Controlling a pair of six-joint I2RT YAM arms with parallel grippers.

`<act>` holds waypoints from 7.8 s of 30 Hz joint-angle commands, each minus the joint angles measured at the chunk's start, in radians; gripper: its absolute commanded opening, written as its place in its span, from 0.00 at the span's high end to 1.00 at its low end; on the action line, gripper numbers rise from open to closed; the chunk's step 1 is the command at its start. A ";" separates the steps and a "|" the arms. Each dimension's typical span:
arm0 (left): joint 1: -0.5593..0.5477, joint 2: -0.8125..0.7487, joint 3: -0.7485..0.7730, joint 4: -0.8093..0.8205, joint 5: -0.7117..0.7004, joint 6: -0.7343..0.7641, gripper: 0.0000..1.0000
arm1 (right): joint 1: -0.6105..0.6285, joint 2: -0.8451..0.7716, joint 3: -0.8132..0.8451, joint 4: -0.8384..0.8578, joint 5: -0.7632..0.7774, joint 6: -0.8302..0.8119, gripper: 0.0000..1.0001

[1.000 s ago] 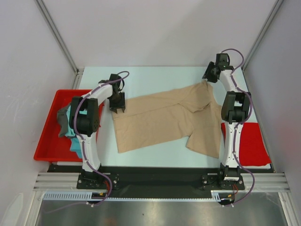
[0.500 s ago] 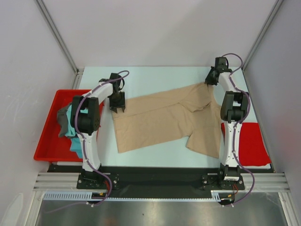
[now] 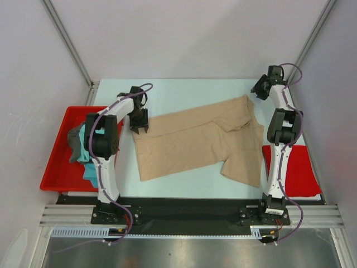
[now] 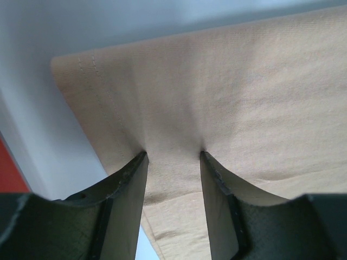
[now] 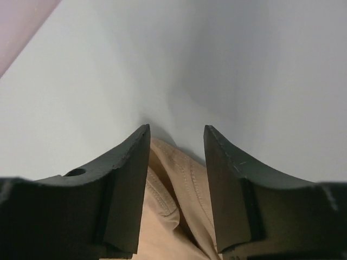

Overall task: Fold and stack the t-shirts
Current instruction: Fold the tshirt

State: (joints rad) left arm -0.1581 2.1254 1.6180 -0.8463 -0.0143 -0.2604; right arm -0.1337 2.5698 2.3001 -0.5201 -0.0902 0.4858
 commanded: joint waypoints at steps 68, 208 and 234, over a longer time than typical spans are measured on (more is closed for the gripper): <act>-0.078 -0.165 -0.082 0.058 0.048 -0.016 0.52 | -0.015 -0.617 -0.995 0.144 -0.292 0.240 0.93; -0.127 -0.219 -0.133 0.081 0.116 -0.008 0.51 | 0.059 -0.795 -1.053 0.025 -0.138 0.056 0.64; -0.127 -0.213 -0.109 0.065 0.109 -0.016 0.51 | -0.035 -0.731 -1.082 0.083 -0.137 0.074 0.56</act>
State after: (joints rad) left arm -0.2813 1.9556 1.4811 -0.7872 0.1005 -0.2867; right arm -0.1669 1.8435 1.2137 -0.4683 -0.1970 0.5659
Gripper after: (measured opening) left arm 0.494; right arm 0.395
